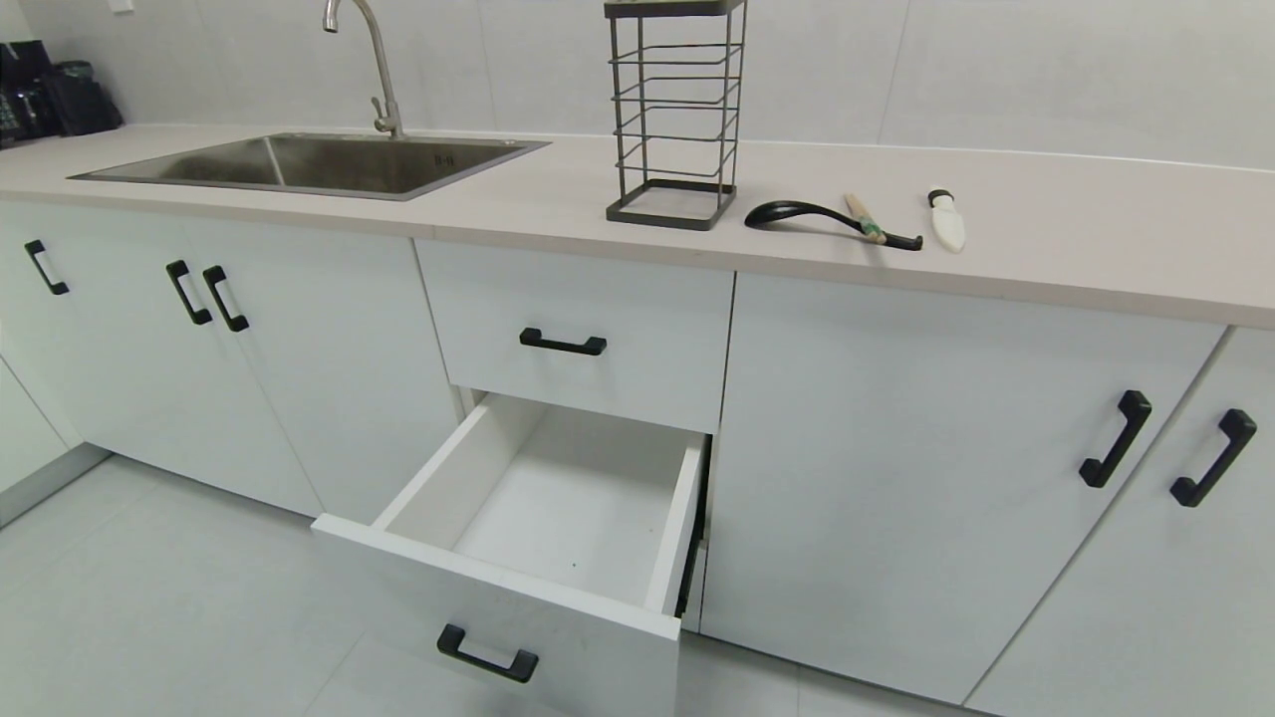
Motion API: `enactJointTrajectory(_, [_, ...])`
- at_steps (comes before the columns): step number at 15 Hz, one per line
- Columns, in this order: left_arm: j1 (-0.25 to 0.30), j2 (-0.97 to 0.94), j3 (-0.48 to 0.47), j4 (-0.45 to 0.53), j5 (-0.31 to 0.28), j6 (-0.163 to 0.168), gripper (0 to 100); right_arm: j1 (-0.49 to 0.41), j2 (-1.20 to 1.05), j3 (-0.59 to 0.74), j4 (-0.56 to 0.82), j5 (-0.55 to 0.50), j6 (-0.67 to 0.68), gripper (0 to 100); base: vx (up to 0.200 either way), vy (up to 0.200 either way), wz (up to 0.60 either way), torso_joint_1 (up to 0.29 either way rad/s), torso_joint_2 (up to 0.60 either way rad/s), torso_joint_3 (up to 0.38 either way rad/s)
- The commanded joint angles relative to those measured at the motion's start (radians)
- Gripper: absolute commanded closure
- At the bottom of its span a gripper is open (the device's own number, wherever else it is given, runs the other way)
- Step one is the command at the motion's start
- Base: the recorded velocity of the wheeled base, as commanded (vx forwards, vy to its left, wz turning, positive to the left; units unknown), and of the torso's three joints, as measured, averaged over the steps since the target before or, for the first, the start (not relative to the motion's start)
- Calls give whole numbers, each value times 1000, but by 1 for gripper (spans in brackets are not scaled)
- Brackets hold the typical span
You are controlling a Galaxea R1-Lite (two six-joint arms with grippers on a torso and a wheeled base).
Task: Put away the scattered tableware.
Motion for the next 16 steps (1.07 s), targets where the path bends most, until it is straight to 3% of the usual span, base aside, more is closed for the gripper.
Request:
enactJointTrajectory(1, [0, 2, 0, 0, 7, 2, 0, 0, 0, 0, 0, 0, 0, 100, 0, 0, 0, 0, 0, 0])
enactJointTrajectory(3, [0, 2, 0, 0, 9, -3, 0, 0, 0, 0, 0, 0, 0, 100, 0, 0, 0, 0, 0, 0])
enactJointTrajectory(9, [0, 2, 0, 0, 9, -1, 0, 0, 0, 0, 0, 0, 0, 100, 200, 0, 0, 2, 2, 2])
enactJointTrajectory(16, [0, 2, 0, 0, 9, -1, 0, 0, 2, 0, 0, 0, 0, 100, 0, 0, 0, 68, -51, -12])
